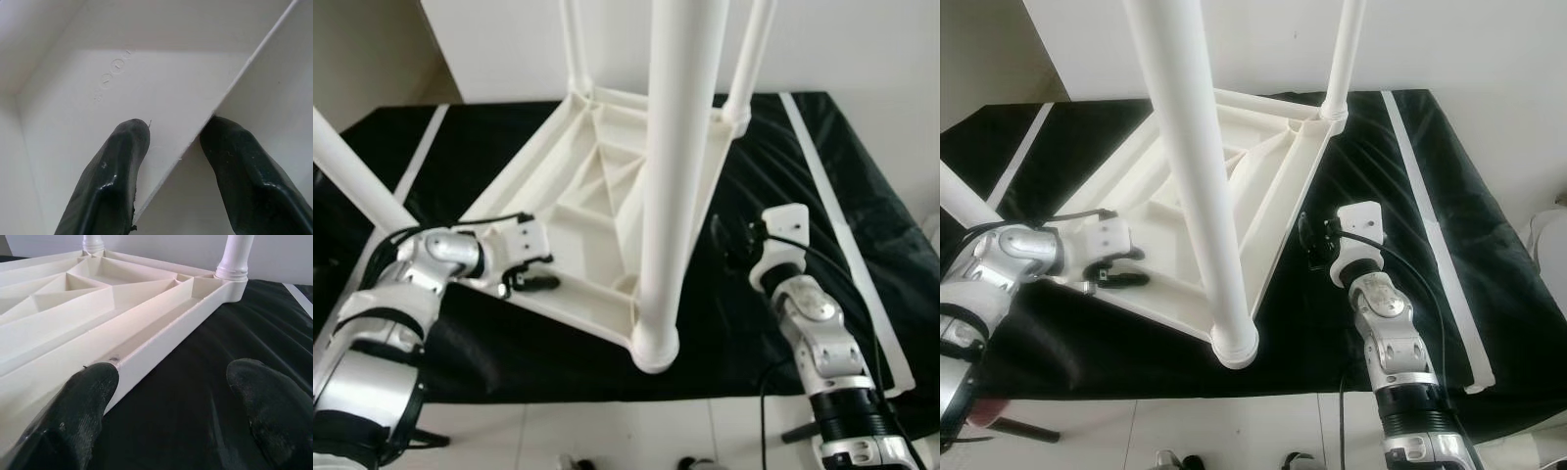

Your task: Building children table

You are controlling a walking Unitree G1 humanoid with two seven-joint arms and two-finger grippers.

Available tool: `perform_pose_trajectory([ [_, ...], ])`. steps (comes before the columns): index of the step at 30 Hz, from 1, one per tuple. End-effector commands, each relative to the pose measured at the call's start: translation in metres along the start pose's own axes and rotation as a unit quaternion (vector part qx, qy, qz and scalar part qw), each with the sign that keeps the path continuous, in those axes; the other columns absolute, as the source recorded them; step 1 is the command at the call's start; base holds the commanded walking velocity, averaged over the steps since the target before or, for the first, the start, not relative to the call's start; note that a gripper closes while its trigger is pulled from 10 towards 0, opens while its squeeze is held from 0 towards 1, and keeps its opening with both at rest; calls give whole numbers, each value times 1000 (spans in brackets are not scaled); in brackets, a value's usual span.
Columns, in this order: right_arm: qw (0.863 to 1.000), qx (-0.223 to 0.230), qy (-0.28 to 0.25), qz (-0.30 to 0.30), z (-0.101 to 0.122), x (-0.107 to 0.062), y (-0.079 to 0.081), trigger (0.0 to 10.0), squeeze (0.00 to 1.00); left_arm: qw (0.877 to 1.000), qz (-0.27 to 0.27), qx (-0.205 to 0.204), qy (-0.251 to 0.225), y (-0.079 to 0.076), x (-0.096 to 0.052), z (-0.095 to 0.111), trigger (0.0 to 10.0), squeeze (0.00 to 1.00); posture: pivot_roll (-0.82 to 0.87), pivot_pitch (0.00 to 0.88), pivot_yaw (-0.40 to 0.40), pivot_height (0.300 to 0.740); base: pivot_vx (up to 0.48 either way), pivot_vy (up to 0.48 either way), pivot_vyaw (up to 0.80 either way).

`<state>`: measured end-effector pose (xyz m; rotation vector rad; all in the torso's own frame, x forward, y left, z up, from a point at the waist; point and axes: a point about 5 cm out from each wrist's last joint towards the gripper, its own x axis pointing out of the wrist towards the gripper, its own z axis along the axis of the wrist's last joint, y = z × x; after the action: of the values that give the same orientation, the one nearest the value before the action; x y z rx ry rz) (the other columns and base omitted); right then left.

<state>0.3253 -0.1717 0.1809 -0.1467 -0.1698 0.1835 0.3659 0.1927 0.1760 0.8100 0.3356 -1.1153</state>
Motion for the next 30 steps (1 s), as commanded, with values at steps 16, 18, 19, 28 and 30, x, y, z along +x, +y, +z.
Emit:
perform_pose_trajectory([
  [16, 1000, 3, 11, 3, -2, -3, 2, 10000, 0, 964, 161, -212, 2, 3, -9, -26, 10000, 0, -96, 185, 74, 740, 0, 0, 0],
  [18, 1000, 3, 11, 4, -2, -2, 3, 10000, 0, 958, 180, -224, 4, 5, -10, -26, 10000, 0, -90, 186, 68, 740, 0, 0, 0],
  [19, 1000, 4, 11, 5, -2, -1, 3, 10000, 0, 950, 200, -238, 3, 6, -12, -24, 10000, 0, -85, 186, 65, 740, 0, 0, 0],
  [28, 1000, 2, 9, 5, -1, 1, 3, 10000, 0, 930, 248, -269, -35, -4, -3, 2, 10000, 0, -87, 185, 61, 740, 0, 0, 0],
  [30, 1000, 4, 4, -1, 0, 0, 1, 10000, 0, 934, 234, -262, -55, -11, -1, 13, 10000, 0, -84, 183, 58, 740, 0, 0, 0],
])
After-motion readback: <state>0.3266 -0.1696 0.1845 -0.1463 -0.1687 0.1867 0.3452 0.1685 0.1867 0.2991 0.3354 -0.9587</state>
